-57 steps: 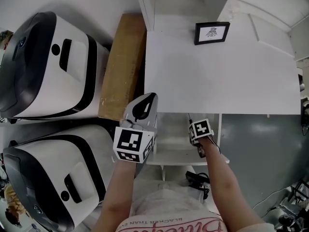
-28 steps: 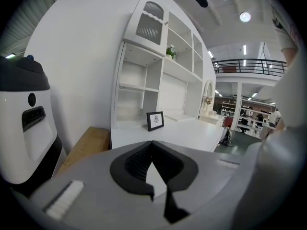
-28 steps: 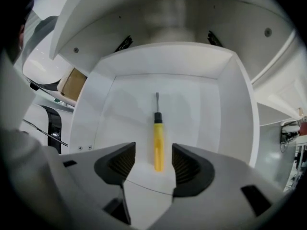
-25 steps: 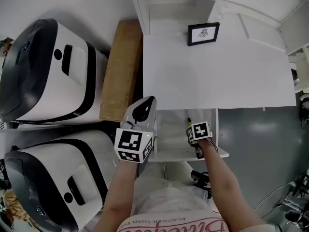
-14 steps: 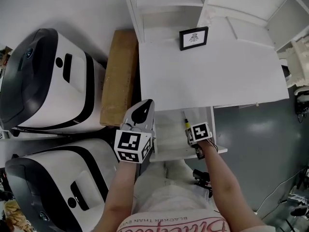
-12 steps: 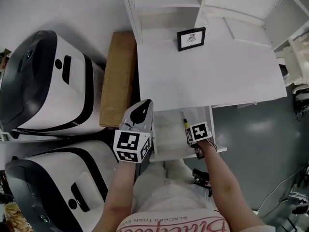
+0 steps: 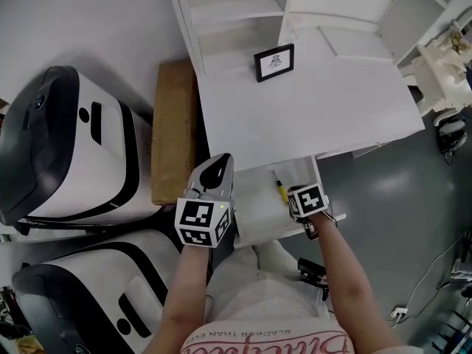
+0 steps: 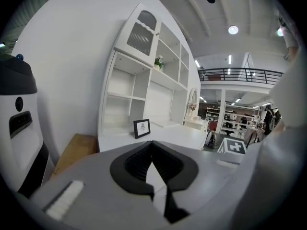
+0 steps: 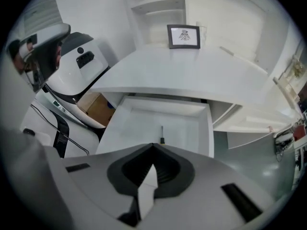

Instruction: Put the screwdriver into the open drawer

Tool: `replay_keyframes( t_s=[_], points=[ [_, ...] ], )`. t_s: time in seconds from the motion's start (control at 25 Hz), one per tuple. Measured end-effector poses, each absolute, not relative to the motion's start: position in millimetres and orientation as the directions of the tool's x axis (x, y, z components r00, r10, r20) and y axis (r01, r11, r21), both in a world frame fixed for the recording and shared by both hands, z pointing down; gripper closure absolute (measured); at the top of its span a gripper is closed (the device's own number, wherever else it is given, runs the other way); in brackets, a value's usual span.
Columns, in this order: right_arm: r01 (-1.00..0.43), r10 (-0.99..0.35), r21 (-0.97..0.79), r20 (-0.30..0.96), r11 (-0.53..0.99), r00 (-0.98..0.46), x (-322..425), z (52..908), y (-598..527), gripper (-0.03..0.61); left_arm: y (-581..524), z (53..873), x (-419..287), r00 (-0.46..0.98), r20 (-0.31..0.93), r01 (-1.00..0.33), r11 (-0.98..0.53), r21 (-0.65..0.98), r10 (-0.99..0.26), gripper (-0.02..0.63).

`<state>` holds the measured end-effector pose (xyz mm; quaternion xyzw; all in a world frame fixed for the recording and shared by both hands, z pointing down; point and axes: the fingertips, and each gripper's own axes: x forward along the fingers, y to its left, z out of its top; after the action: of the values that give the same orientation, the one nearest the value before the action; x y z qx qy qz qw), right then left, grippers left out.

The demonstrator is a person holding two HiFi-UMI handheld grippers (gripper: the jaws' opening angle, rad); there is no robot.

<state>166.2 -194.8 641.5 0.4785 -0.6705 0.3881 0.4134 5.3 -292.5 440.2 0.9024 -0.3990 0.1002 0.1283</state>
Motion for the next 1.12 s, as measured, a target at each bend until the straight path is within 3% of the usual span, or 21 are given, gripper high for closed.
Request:
replay_keyframes(
  t_s=[0.72,1.12],
  points=[
    [-0.965,-0.606,-0.041,0.771,0.259,-0.196,180,518,-222,0.572,-301,403,16,0.667,0.204,-0.744,-0.656,0.126,-0.717,0.604],
    [-0.958,-0.780,0.000,0.581,0.286,-0.233,189,429,-236,0.572,-295,363,26,0.637,0.123,-0.771,-0.629,0.101,-0.761,0.604]
  ],
)
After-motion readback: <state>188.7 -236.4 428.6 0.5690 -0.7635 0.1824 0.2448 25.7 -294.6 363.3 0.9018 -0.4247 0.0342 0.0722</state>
